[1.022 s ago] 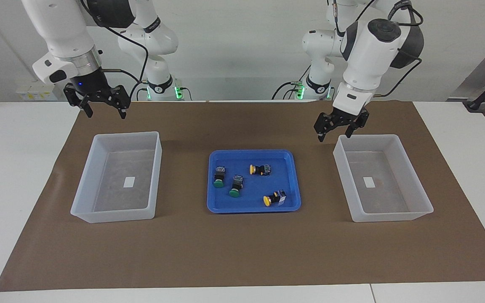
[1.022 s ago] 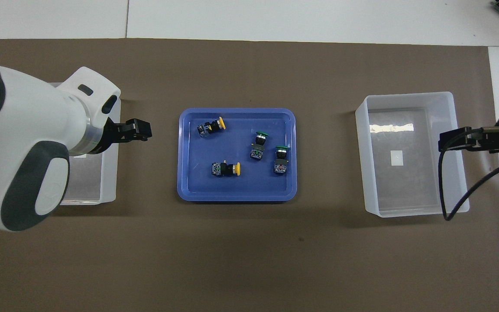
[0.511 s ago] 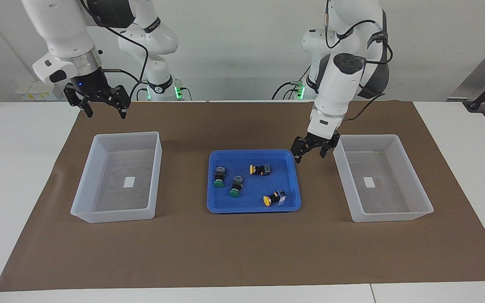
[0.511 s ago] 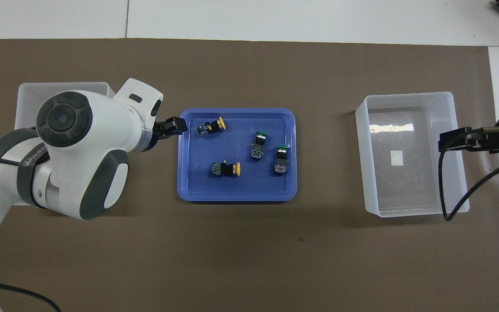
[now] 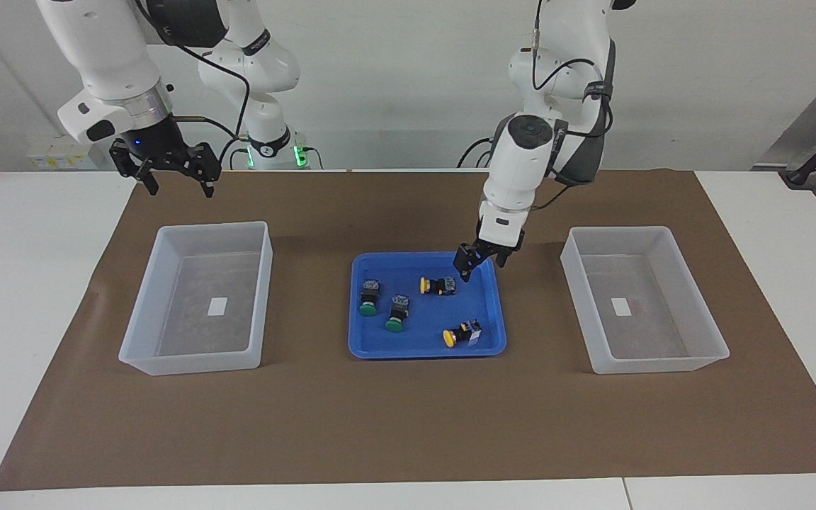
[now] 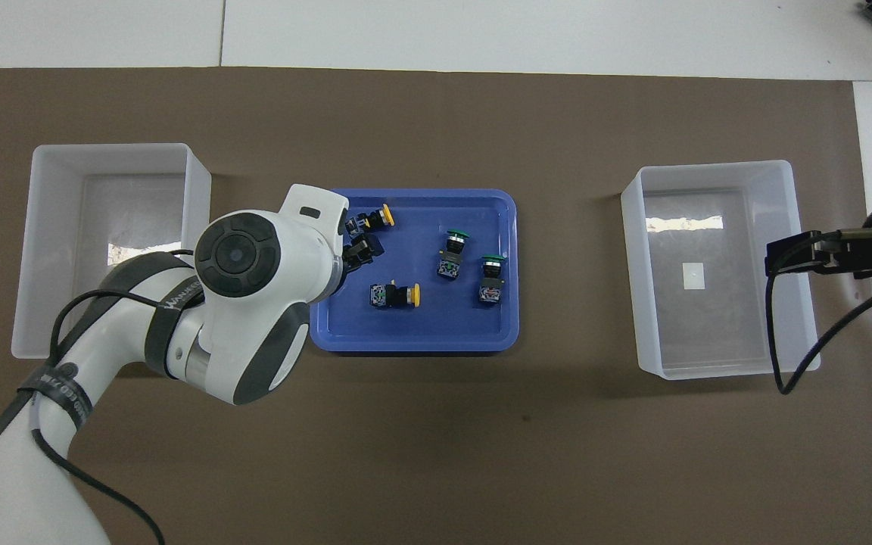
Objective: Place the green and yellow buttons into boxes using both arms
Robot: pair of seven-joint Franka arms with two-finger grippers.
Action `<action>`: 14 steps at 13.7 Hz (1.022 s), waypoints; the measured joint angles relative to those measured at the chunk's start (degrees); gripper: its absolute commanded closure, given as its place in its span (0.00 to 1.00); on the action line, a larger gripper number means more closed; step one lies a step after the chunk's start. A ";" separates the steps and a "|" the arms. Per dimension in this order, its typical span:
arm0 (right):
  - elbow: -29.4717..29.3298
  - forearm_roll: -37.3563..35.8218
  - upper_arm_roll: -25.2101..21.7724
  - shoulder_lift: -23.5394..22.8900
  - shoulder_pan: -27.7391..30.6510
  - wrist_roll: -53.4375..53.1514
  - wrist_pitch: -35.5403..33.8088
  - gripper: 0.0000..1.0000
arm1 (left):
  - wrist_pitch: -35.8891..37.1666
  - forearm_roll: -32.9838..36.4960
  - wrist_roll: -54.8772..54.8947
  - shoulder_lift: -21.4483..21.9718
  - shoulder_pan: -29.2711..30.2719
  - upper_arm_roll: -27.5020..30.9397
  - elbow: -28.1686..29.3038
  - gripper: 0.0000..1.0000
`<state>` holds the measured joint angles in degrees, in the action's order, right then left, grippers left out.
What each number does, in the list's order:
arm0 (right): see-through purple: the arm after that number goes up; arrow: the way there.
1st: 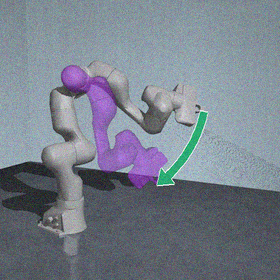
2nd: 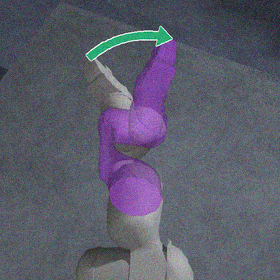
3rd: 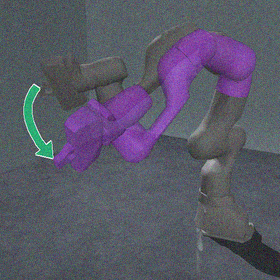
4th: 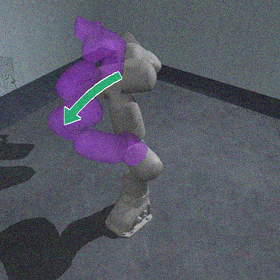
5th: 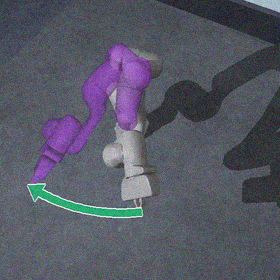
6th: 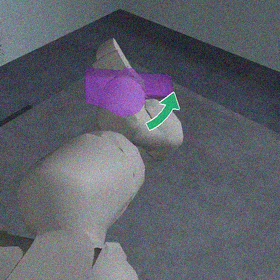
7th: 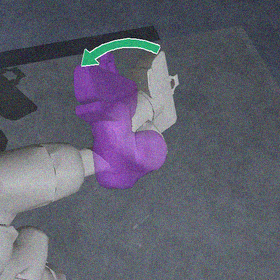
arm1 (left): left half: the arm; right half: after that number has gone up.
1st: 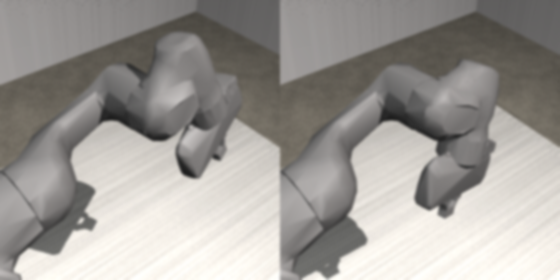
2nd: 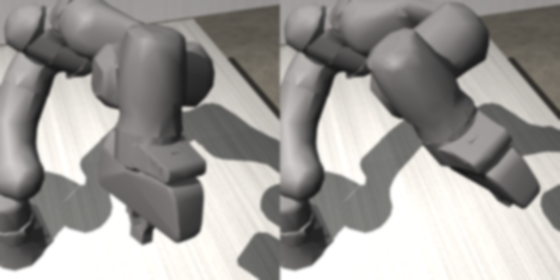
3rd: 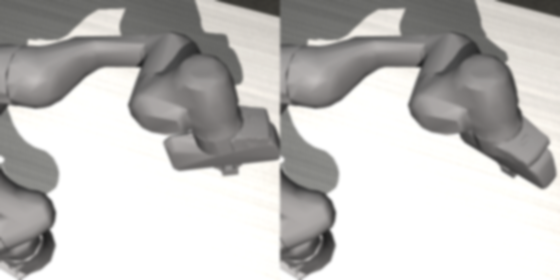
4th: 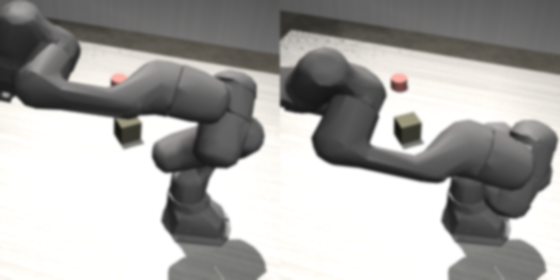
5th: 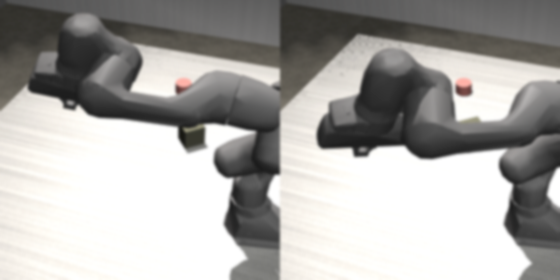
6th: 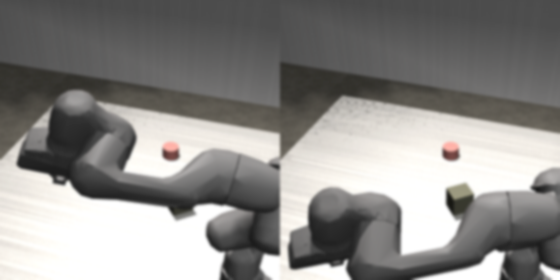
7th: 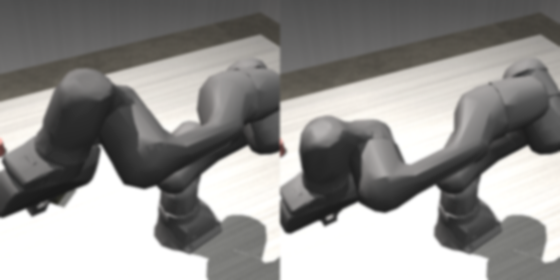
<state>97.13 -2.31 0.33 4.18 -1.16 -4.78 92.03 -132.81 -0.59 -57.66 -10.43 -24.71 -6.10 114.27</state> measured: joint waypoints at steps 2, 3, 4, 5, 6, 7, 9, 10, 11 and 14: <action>0.00 0.00 0.00 0.01 0.00 -0.01 -0.02 0.00 | -0.58 0.10 -7.70 -1.71 -1.60 0.04 0.02 0.00; 0.00 0.00 0.00 0.01 0.00 -0.02 -0.03 0.00 | -0.59 0.44 -11.68 -2.50 -2.28 0.08 0.06 0.00; 0.00 0.00 0.00 0.01 0.00 -0.03 -0.02 0.00 | -0.83 1.34 -15.72 -3.32 -2.89 0.09 0.08 0.00; 0.00 0.00 0.00 0.01 0.00 -0.03 0.02 0.00 | -1.78 2.47 -20.36 -4.33 -3.41 0.10 0.09 0.00; 0.00 0.00 0.00 0.01 0.00 -0.03 0.21 0.00 | -3.04 3.31 -24.42 -5.32 -3.74 0.07 0.09 0.00; 0.01 0.00 0.00 0.01 0.00 -0.03 0.61 0.00 | -3.99 3.67 -27.36 -6.14 -3.90 0.07 0.09 0.00; 0.08 0.01 0.00 -0.03 0.00 -0.03 1.57 0.00 | -5.94 3.74 -32.40 -7.31 -3.97 0.18 0.08 0.00; 0.13 0.05 0.01 -0.06 -0.01 -0.05 1.84 0.00 | -6.67 3.75 -34.20 -7.74 -4.01 0.21 0.08 0.00; 0.21 0.08 0.03 -0.09 -0.04 -0.18 2.34 0.00 | -7.40 3.76 -35.54 -8.18 -4.17 0.20 0.08 0.00; 0.65 0.16 0.26 -0.38 -0.26 -1.29 4.99 0.00 | -8.86 3.76 -38.31 -9.10 -5.14 0.14 0.08 0.00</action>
<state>97.78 -2.16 0.60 3.80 -1.42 -6.07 97.02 -141.67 3.16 -95.96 -19.52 -29.85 -5.96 114.35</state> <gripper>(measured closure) 0.000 0.000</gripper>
